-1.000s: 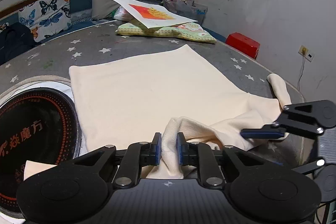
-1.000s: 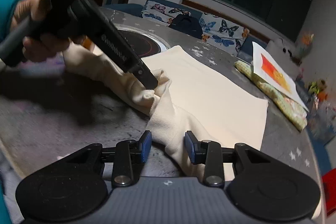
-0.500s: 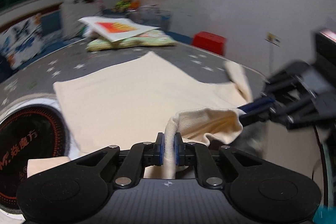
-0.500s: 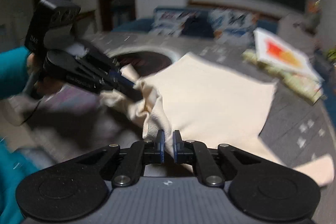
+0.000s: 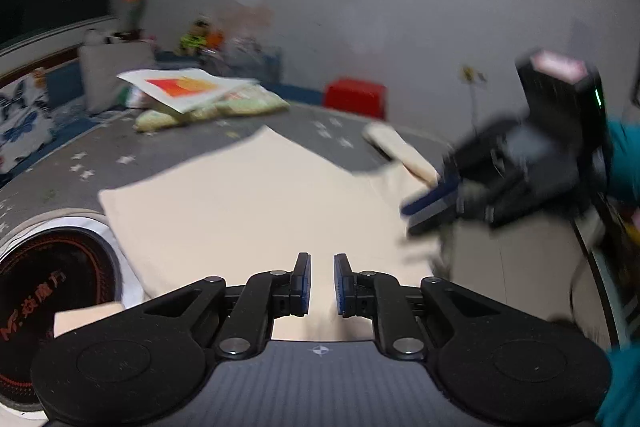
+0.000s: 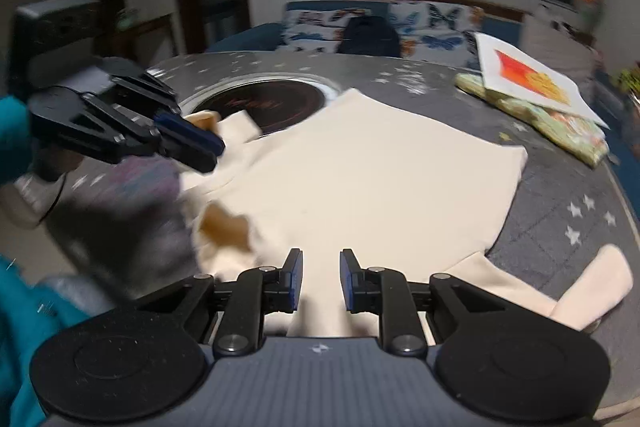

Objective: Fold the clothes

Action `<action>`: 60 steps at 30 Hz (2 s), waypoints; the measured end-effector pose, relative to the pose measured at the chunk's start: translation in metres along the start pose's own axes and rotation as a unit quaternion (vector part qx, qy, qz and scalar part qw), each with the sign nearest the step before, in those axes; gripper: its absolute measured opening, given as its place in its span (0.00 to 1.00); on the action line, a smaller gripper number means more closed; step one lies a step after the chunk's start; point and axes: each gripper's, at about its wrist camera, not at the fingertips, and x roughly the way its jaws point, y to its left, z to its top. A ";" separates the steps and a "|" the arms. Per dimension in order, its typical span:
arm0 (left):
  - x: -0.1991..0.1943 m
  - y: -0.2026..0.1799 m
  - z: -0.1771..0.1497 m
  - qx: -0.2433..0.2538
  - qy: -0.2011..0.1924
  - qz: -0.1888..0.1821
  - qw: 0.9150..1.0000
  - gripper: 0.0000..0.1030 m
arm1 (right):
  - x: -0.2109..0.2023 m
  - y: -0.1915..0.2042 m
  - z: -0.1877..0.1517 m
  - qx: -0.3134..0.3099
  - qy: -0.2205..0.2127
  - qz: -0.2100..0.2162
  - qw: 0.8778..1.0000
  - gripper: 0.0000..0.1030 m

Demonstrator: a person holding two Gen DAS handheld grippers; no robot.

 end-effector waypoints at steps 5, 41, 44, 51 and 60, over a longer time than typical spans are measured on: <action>0.036 0.001 -0.010 -0.038 0.038 0.017 0.998 0.13 | 0.028 0.013 -0.012 -0.005 0.025 -0.001 1.000 0.19; -0.002 0.118 -0.028 -0.164 0.033 0.255 0.952 0.49 | 0.127 -0.015 0.092 0.084 -0.009 -0.032 0.996 0.41; 0.015 0.112 -0.025 -0.140 0.061 0.257 0.954 0.49 | 0.148 -0.006 0.109 0.089 -0.001 -0.020 0.996 0.41; 0.029 0.115 -0.037 -0.136 0.090 0.256 0.953 0.37 | 0.192 0.001 0.136 0.103 0.022 -0.012 0.994 0.41; 0.004 0.120 -0.054 -0.164 0.066 0.268 0.947 0.10 | 0.230 0.015 0.154 0.106 0.034 -0.044 0.993 0.40</action>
